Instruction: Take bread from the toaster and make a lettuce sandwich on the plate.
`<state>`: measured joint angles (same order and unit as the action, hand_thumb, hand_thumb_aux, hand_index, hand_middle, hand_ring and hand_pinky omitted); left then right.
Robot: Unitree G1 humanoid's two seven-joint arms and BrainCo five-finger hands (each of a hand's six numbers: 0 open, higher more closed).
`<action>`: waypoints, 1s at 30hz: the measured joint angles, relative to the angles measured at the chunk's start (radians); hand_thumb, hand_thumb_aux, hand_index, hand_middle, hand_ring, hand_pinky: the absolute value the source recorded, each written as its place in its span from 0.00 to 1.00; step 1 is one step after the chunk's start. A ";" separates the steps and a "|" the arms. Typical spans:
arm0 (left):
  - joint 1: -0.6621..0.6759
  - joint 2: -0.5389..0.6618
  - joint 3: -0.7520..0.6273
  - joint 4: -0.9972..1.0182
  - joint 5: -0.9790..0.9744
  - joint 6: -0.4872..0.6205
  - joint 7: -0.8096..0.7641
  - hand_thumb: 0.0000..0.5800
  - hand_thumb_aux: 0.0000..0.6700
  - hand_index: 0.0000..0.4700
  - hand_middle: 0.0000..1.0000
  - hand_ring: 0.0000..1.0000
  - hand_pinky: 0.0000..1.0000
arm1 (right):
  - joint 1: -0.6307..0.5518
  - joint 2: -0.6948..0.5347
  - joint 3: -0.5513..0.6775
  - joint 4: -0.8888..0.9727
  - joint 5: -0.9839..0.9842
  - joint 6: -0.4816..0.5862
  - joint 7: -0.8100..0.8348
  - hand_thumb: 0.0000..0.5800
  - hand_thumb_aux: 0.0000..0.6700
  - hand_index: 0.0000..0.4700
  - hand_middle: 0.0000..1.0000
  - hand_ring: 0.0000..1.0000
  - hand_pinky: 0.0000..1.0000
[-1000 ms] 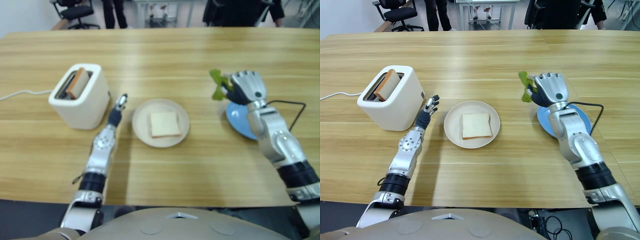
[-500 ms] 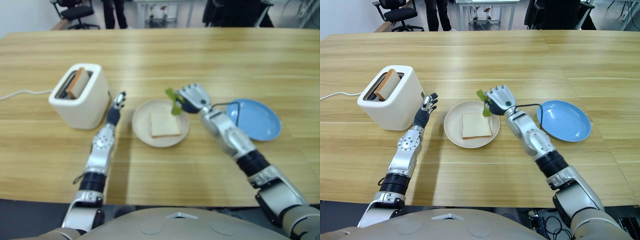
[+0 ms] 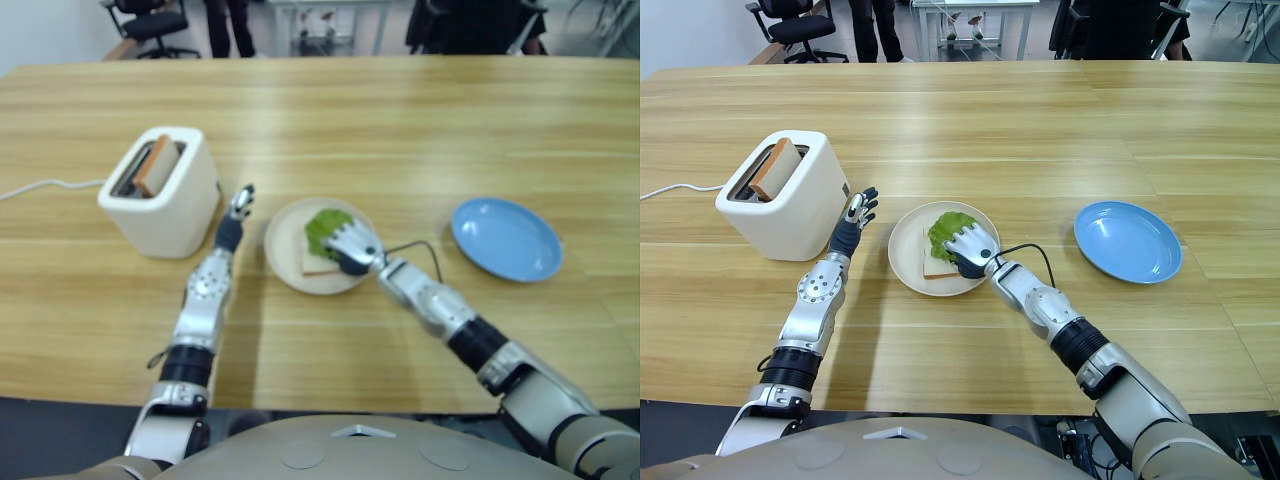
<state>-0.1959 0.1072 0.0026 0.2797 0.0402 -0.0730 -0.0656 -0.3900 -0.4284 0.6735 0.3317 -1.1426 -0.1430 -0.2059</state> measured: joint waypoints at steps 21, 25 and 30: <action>-0.001 0.001 -0.014 0.006 0.027 0.002 0.002 0.00 0.00 0.00 0.00 0.00 0.00 | 0.083 -0.081 -0.051 -0.129 0.049 0.027 0.133 0.00 0.00 0.00 0.00 0.00 0.00; 0.000 0.002 -0.014 0.006 0.032 0.004 0.002 0.00 0.00 0.00 0.00 0.00 0.00 | 0.143 -0.137 -0.097 -0.220 0.083 0.027 0.197 0.00 0.00 0.00 0.00 0.00 0.00; 0.001 0.012 -0.013 0.004 0.037 0.006 0.000 0.00 0.00 0.00 0.00 0.00 0.00 | 0.288 -0.199 -0.246 -0.492 0.230 0.037 0.313 0.00 0.00 0.00 0.00 0.00 0.00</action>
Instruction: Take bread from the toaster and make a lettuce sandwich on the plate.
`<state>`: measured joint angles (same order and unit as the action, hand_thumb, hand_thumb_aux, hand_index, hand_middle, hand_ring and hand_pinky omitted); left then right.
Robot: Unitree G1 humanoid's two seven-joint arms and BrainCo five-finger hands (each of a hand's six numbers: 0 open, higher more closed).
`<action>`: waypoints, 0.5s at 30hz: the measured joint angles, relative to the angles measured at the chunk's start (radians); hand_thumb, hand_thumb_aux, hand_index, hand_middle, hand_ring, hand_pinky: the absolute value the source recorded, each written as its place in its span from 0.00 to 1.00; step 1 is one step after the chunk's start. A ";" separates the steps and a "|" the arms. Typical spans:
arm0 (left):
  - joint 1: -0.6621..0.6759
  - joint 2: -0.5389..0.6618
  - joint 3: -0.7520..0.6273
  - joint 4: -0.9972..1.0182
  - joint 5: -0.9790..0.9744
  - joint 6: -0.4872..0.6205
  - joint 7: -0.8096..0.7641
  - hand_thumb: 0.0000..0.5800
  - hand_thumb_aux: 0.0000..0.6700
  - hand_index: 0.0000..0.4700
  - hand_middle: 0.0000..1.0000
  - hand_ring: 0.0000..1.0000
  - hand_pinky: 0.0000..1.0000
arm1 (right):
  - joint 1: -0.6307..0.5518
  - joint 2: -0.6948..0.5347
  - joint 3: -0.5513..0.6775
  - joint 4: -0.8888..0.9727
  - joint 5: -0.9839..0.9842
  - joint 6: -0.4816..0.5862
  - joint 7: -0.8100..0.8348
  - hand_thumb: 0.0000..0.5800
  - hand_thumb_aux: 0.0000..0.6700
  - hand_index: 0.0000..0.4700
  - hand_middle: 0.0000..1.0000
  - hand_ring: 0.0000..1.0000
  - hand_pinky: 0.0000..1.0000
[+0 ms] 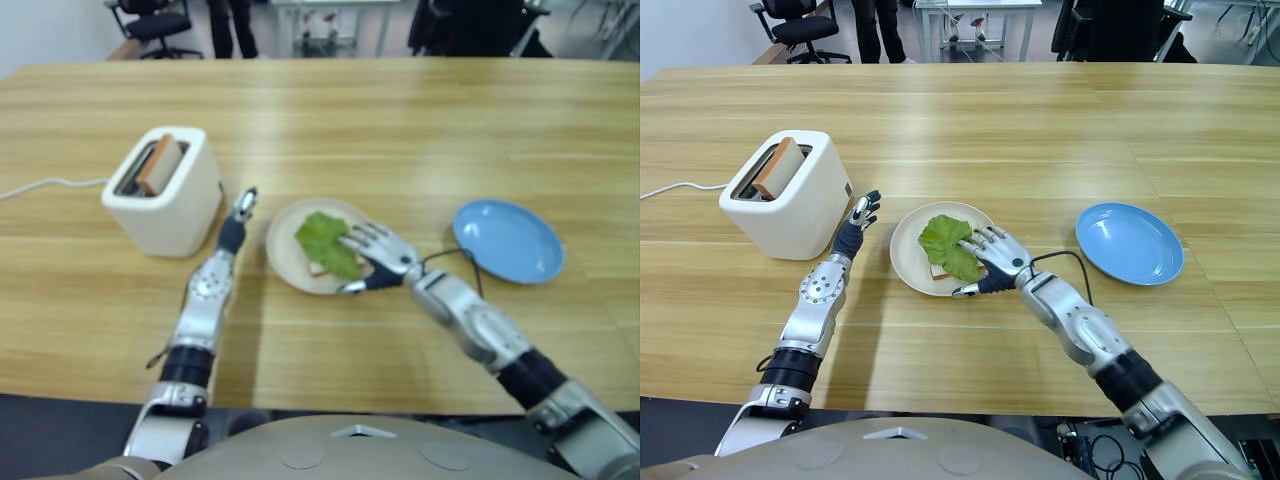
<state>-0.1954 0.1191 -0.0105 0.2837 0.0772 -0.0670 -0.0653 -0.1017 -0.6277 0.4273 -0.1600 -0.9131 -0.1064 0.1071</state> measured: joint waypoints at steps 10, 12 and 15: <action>0.041 0.080 -0.006 -0.274 0.095 0.019 0.016 0.00 0.00 0.00 0.00 0.00 0.00 | 0.029 0.010 -0.414 -0.350 0.344 0.075 0.129 0.00 0.00 0.00 0.00 0.00 0.00; 0.040 0.127 0.001 -0.422 0.144 0.049 0.015 0.00 0.00 0.00 0.00 0.00 0.00 | 0.030 0.051 -0.461 -0.347 0.406 0.085 0.124 0.00 0.00 0.00 0.00 0.00 0.00; 0.010 0.249 0.032 -0.619 0.311 0.090 0.020 0.00 0.00 0.00 0.00 0.00 0.00 | 0.046 0.124 -0.503 -0.310 0.500 0.099 0.112 0.00 0.00 0.00 0.00 0.00 0.00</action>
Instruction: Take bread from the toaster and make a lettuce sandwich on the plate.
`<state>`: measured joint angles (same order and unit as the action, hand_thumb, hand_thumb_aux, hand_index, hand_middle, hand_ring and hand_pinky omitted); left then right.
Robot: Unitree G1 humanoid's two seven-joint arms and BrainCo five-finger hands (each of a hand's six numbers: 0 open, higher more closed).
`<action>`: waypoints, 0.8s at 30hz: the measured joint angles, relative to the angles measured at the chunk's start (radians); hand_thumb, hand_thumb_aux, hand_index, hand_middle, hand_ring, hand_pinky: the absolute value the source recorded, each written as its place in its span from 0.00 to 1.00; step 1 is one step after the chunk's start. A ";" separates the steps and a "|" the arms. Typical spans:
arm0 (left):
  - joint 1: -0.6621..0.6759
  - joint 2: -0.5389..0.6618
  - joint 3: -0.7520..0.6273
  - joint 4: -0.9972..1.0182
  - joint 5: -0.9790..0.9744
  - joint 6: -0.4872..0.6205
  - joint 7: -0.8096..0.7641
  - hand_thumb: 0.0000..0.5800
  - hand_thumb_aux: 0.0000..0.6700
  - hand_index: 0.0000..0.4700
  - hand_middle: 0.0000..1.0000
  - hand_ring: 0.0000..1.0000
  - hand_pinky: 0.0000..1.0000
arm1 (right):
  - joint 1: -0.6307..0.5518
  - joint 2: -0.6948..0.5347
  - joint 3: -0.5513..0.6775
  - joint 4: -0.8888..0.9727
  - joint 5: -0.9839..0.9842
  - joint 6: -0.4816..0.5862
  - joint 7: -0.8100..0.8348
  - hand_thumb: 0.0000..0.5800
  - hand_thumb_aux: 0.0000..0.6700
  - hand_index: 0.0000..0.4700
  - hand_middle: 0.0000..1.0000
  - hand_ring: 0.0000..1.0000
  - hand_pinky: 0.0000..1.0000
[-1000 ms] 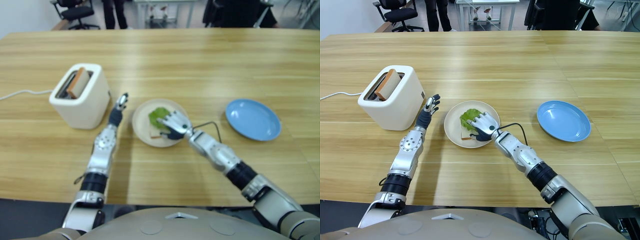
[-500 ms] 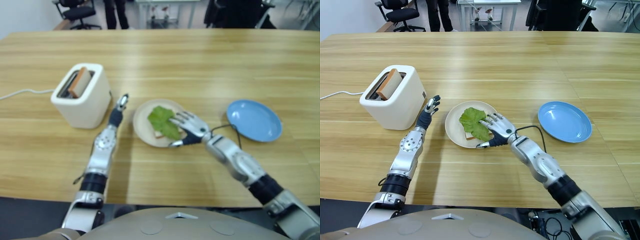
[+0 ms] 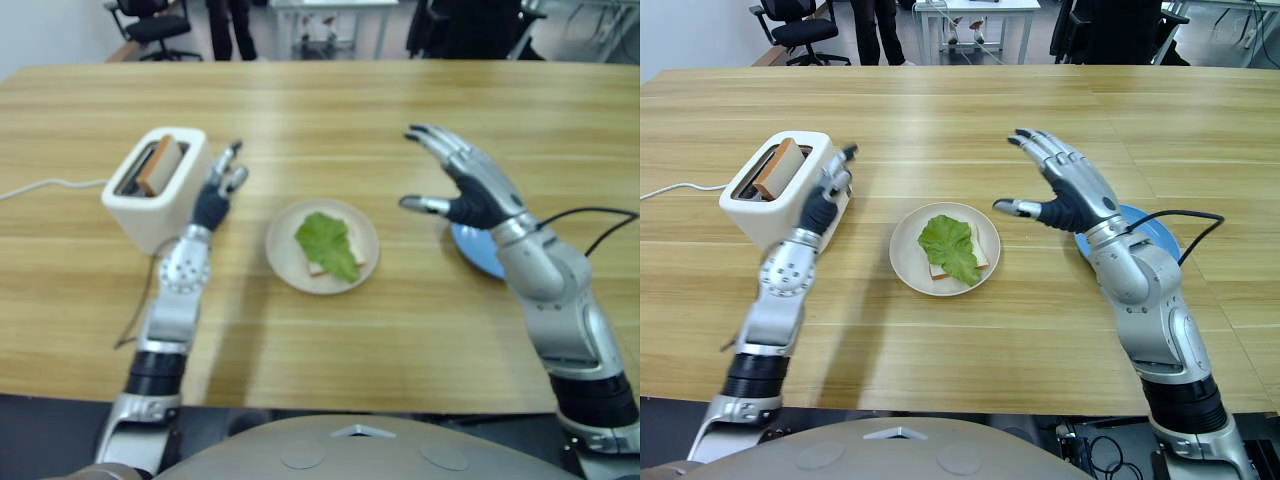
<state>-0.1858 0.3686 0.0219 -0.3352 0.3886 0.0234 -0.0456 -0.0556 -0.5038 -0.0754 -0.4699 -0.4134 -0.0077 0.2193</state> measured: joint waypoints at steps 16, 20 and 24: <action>-0.087 0.321 0.008 0.413 0.516 0.303 0.004 0.00 0.00 0.00 0.00 0.00 0.00 | 0.095 0.294 -0.067 0.138 0.352 0.022 -0.068 0.00 0.00 0.00 0.00 0.00 0.00; -0.103 0.320 -0.010 0.474 0.508 0.319 0.003 0.00 0.00 0.00 0.00 0.00 0.00 | 0.087 0.342 -0.172 0.089 0.555 0.072 -0.068 0.00 0.00 0.00 0.00 0.00 0.00; -0.109 0.315 -0.033 0.509 0.491 0.317 0.005 0.00 0.00 0.00 0.00 0.00 0.00 | 0.084 0.339 -0.217 0.060 0.651 0.111 -0.070 0.00 0.00 0.00 0.00 0.00 0.00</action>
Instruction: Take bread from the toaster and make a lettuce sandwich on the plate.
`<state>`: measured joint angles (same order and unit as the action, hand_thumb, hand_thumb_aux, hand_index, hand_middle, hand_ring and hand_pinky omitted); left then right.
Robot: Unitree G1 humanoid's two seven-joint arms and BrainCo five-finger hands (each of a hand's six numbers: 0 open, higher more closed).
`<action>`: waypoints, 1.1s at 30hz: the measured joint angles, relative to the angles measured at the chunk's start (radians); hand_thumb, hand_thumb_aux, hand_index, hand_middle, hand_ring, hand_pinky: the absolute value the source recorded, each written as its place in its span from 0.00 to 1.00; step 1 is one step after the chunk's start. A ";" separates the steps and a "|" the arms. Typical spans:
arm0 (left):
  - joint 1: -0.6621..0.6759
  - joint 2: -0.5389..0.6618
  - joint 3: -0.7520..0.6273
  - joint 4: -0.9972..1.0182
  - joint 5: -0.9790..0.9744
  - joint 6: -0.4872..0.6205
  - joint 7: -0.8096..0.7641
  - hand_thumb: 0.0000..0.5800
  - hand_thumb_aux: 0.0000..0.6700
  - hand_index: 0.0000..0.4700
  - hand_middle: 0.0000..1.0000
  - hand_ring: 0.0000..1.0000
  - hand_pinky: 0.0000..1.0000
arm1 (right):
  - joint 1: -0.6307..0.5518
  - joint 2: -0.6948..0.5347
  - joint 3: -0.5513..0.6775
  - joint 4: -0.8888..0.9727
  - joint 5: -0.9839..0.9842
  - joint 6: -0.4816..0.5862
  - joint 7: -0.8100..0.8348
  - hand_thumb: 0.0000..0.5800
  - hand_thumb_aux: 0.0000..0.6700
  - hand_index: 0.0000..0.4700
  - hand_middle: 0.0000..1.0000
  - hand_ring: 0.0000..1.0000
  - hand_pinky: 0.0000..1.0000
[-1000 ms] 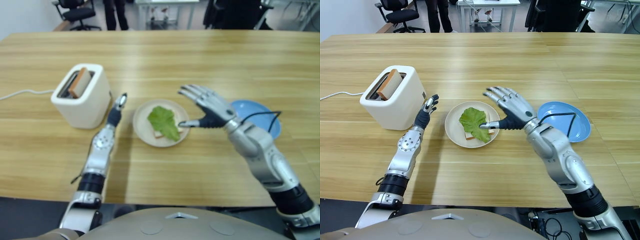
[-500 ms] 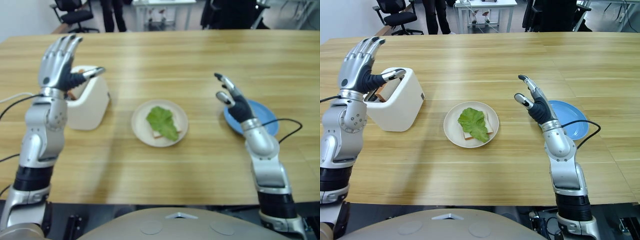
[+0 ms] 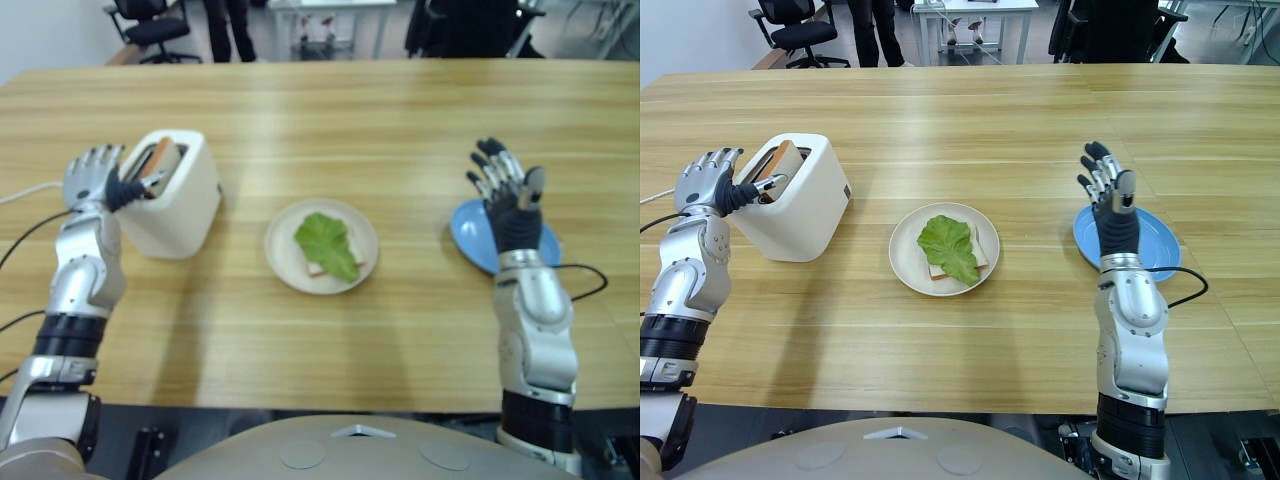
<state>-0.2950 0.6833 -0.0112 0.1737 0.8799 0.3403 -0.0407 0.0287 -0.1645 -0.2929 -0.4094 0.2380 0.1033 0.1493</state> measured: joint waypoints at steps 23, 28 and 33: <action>-0.030 -0.029 -0.001 0.020 -0.158 -0.073 0.131 1.00 1.00 0.98 1.00 1.00 1.00 | 0.009 -0.015 0.022 0.001 0.006 0.031 -0.027 0.00 0.00 0.00 0.00 0.00 0.00; -0.010 -0.050 0.127 -0.161 -0.234 -0.167 0.259 1.00 1.00 0.98 1.00 1.00 1.00 | 0.010 -0.014 0.027 0.009 -0.001 0.031 -0.028 0.00 0.00 0.00 0.00 0.00 0.00; 0.002 -0.060 0.263 -0.357 -0.300 -0.240 0.323 1.00 1.00 0.98 1.00 1.00 1.00 | 0.012 -0.013 0.049 0.027 -0.007 0.029 -0.027 0.00 0.00 0.00 0.00 0.00 0.00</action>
<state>-0.2930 0.6231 0.2522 -0.1833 0.5797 0.1004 0.2826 0.0402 -0.1775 -0.2436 -0.3824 0.2306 0.1328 0.1219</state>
